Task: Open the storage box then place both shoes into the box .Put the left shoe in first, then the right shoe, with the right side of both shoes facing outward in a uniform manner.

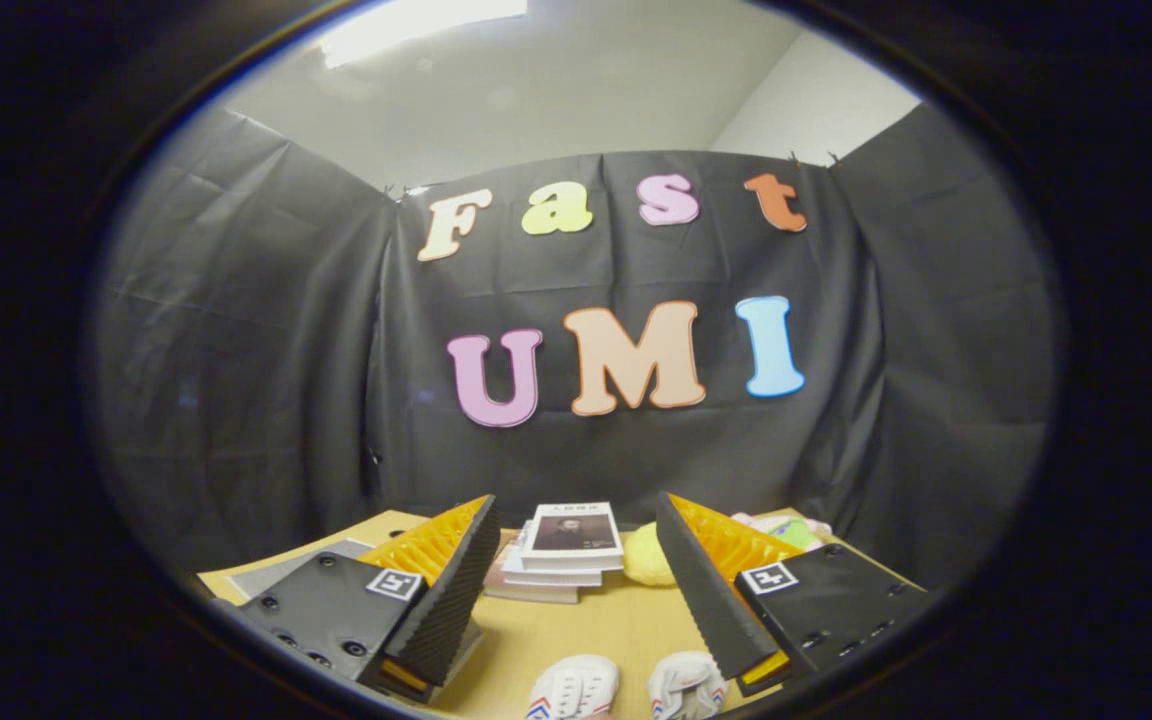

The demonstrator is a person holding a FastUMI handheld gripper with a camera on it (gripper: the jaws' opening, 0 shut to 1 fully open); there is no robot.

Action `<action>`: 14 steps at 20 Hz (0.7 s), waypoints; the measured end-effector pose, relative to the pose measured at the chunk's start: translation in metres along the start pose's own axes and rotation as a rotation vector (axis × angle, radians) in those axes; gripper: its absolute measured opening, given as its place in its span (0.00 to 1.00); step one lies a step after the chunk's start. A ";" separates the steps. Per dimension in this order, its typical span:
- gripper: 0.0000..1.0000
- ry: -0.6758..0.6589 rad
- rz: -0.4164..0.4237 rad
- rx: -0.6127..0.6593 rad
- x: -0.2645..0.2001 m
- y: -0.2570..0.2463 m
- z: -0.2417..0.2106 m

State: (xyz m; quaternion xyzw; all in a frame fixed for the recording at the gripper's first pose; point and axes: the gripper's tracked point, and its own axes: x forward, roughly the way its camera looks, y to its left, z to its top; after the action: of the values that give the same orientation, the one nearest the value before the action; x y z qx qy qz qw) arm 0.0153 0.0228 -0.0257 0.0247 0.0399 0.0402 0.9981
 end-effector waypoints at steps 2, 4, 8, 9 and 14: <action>0.99 0.053 0.042 0.049 0.000 0.008 -0.013; 0.99 0.097 0.087 0.109 -0.003 0.018 -0.024; 1.00 0.212 0.183 0.225 -0.007 0.039 -0.052; 1.00 0.245 0.208 0.258 -0.008 0.046 -0.060; 1.00 0.476 0.288 0.526 -0.020 0.071 -0.115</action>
State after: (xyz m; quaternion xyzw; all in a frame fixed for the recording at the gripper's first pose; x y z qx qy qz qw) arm -0.0194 0.0971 -0.1346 0.2752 0.2757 0.1729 0.9046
